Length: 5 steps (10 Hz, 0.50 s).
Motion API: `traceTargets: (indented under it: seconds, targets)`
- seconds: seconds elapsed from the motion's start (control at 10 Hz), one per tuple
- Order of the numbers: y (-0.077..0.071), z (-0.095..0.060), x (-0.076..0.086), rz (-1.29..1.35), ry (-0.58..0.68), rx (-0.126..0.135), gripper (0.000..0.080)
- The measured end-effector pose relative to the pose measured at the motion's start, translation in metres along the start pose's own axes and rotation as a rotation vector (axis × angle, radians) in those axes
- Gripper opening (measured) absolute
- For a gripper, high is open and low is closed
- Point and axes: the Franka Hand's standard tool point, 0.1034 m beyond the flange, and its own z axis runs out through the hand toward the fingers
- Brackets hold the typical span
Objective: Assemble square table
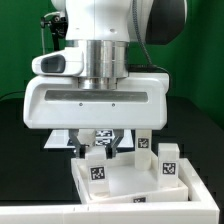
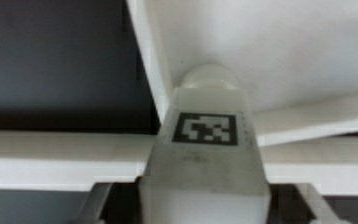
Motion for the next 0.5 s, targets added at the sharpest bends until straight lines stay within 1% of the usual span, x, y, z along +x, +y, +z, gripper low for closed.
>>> traceTargets:
  seconds: [0.3, 0.4, 0.5]
  targets:
    - [-0.0064, 0.0023, 0.0012, 0.360, 0.011, 0.011, 0.0293]
    - [-0.0061, 0.0031, 0.0024, 0.492, 0.009, 0.013, 0.0293]
    - [-0.0095, 0.0032, 0.0039, 0.640, 0.010, 0.012, 0.0293]
